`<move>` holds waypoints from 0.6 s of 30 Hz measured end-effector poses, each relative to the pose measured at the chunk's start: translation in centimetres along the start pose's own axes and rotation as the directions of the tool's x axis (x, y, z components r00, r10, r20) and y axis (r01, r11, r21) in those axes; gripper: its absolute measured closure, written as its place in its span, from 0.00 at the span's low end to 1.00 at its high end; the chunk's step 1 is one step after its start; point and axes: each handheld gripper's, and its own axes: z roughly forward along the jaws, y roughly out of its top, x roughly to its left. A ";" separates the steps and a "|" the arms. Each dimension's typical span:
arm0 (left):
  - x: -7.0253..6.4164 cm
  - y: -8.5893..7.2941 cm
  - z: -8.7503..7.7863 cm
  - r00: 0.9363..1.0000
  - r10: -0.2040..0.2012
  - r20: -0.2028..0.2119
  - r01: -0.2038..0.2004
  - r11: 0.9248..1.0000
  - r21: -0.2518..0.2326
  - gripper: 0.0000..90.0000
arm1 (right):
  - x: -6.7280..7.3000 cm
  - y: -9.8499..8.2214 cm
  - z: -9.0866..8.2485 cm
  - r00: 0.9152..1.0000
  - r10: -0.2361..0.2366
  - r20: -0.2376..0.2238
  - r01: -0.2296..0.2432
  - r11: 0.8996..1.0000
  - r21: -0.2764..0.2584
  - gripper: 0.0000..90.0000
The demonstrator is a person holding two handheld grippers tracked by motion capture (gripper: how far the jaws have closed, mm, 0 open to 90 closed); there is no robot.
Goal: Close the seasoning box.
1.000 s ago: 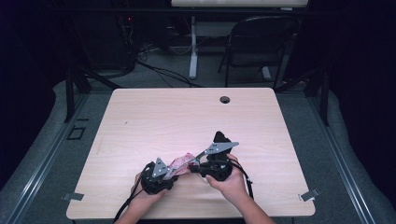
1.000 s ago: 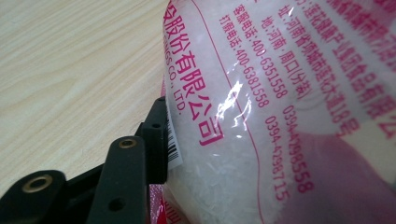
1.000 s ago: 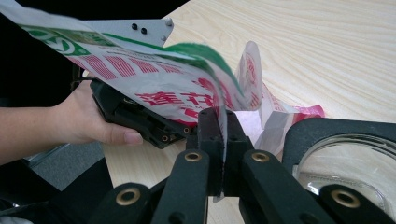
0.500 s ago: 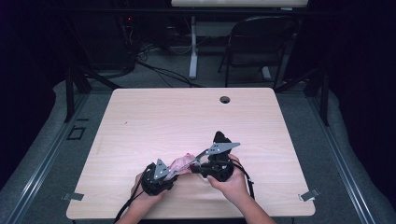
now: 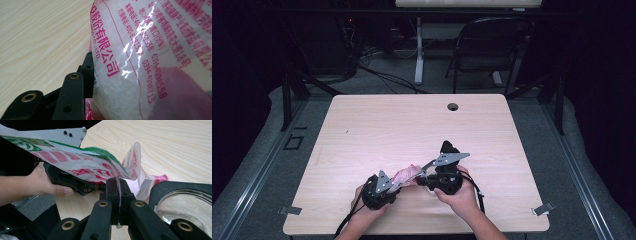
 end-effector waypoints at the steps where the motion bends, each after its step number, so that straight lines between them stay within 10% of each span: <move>1: 0.0 0.0 -0.1 1.000 0.005 -0.008 -0.005 1.000 0.000 0.67 | 0.0 0.0 0.0 1.000 0.001 -0.003 -0.001 1.000 -0.001 0.99; 18: 1.1 0.3 -1.6 0.991 0.038 -0.131 -0.042 0.999 -0.034 0.68 | 0.3 0.4 -1.4 1.000 -0.019 -0.007 0.018 0.998 -0.054 0.82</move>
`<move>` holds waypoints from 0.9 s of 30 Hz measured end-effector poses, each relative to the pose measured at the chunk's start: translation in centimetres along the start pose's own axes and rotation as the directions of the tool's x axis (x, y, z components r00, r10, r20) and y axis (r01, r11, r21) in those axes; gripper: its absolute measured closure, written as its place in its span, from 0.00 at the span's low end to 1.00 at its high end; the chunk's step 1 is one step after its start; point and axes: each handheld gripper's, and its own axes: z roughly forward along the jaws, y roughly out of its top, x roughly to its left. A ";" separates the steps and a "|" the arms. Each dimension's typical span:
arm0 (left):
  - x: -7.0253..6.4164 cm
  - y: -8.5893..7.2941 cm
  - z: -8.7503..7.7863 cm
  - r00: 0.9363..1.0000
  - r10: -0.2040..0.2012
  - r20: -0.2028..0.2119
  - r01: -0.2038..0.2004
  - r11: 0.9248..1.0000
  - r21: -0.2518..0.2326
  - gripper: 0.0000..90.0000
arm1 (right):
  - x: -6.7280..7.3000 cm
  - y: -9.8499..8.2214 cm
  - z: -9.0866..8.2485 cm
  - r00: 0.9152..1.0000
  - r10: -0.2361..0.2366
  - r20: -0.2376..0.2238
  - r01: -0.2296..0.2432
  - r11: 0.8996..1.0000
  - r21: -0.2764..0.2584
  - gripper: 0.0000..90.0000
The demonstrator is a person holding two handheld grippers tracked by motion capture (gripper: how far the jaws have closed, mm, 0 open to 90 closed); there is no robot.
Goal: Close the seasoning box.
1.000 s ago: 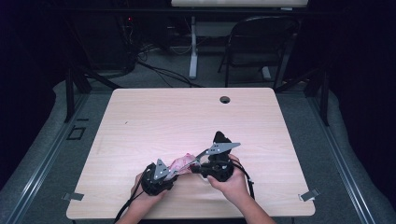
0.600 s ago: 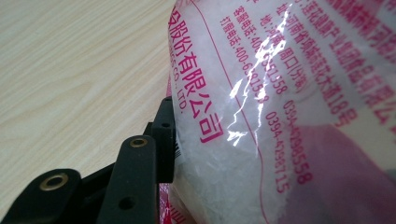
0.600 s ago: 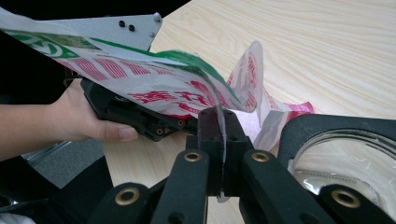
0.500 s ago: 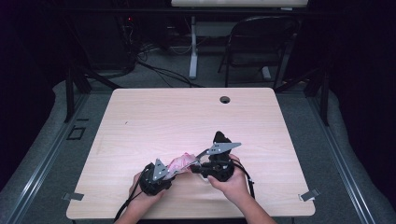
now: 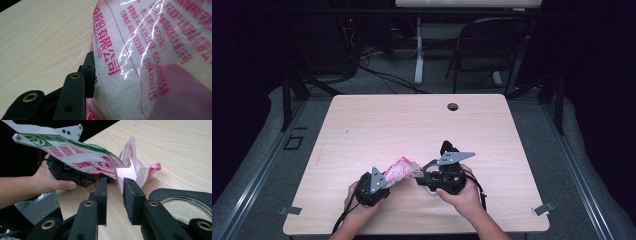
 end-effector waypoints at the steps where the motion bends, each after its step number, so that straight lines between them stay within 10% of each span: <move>1: 0.1 0.0 0.0 1.000 0.003 -0.006 -0.003 1.000 -0.001 0.68 | 0.1 0.1 -0.2 1.000 -0.003 0.007 0.003 1.000 -0.005 0.81; 16: 0.6 0.1 -0.1 0.999 0.013 -0.033 -0.013 1.000 0.012 0.69 | 0.0 0.9 -2.5 1.000 -0.011 0.027 0.012 0.997 -0.070 0.75; 27: -0.5 -0.3 1.0 0.998 0.063 -0.008 -0.063 0.996 0.056 0.69 | 1.3 1.2 -2.0 0.986 -0.153 0.072 0.157 0.986 -0.058 0.61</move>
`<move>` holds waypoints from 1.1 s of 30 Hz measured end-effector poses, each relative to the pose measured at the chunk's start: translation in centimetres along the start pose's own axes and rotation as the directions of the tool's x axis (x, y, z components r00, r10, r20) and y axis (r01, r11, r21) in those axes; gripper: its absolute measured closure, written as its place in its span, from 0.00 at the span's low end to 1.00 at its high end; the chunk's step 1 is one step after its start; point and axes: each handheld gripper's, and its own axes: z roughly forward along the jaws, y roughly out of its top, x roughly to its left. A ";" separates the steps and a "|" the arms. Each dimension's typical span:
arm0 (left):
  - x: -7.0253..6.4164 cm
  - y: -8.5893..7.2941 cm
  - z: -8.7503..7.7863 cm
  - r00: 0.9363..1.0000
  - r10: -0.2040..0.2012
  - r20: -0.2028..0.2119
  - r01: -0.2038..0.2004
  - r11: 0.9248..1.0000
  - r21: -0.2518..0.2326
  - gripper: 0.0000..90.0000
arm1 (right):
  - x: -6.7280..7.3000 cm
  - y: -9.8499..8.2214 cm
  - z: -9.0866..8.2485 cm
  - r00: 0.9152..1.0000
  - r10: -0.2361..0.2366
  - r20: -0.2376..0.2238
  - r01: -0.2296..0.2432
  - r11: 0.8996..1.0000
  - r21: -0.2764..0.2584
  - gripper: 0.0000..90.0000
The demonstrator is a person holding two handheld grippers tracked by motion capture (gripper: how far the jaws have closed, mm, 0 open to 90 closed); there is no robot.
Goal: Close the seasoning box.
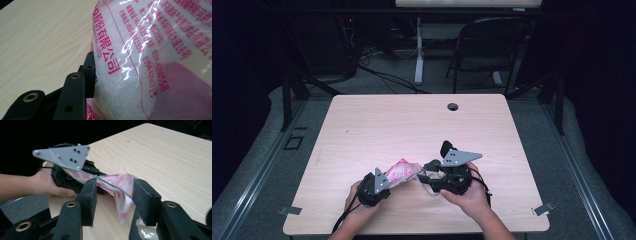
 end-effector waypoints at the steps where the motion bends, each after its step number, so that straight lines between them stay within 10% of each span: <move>1: -0.1 0.0 0.1 1.000 0.002 0.002 -0.002 1.000 0.004 0.69 | 0.1 0.0 0.1 1.000 -0.010 -0.002 0.010 1.000 0.006 0.61; 15: -1.0 -0.2 0.3 0.997 0.075 -0.036 -0.075 0.997 0.014 0.69 | 1.0 -0.5 1.8 0.999 -0.034 -0.038 0.036 0.997 0.064 0.79; 21: -1.1 -0.4 0.5 0.995 0.086 -0.041 -0.085 0.996 0.013 0.69 | 0.9 -0.8 2.1 0.999 0.015 -0.050 -0.012 0.997 0.070 0.98; 33: -1.2 -0.5 0.5 0.996 0.077 -0.034 -0.077 0.997 0.012 0.69 | -0.3 -1.3 2.4 0.983 0.173 -0.069 -0.166 0.982 0.089 1.00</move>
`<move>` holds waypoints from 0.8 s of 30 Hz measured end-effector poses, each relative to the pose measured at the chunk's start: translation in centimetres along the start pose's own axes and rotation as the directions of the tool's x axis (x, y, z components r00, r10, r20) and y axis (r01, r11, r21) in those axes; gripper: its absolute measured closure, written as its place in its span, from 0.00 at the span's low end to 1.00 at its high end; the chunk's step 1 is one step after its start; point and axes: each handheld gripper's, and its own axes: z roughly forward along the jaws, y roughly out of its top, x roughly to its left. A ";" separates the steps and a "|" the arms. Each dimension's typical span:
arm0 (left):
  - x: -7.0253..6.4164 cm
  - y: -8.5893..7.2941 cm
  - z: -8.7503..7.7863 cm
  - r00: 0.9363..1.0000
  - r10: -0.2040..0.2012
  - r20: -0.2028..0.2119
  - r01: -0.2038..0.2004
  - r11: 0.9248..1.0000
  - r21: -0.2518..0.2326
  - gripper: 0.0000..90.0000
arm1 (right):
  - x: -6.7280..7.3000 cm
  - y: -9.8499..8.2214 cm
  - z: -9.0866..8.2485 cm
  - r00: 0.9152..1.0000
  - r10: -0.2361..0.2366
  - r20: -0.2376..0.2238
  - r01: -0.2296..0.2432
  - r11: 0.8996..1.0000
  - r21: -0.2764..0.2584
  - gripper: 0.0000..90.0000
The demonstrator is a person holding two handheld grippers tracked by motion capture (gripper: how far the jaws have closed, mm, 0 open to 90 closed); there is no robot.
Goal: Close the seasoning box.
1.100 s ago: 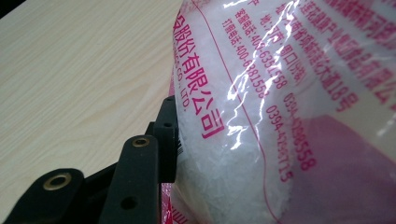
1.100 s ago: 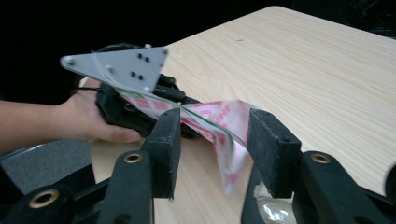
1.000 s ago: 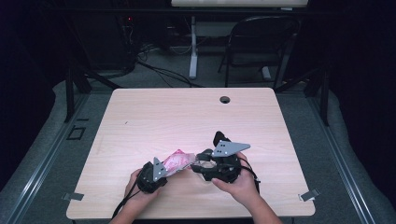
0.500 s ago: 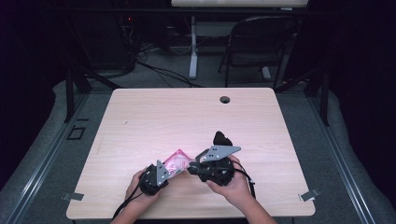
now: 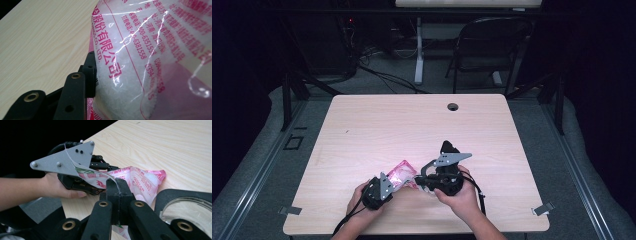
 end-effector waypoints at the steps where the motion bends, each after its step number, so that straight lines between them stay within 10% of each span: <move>1: 0.0 0.0 0.0 1.000 -0.006 -0.001 0.006 1.000 -0.003 0.69 | -0.1 0.0 0.0 1.000 0.011 -0.002 -0.011 1.000 0.001 1.00; 24: 0.0 0.0 0.0 1.000 -0.001 -0.001 0.001 1.000 -0.007 0.70 | -2.0 -0.1 0.4 0.994 0.106 0.005 -0.106 0.994 0.014 1.00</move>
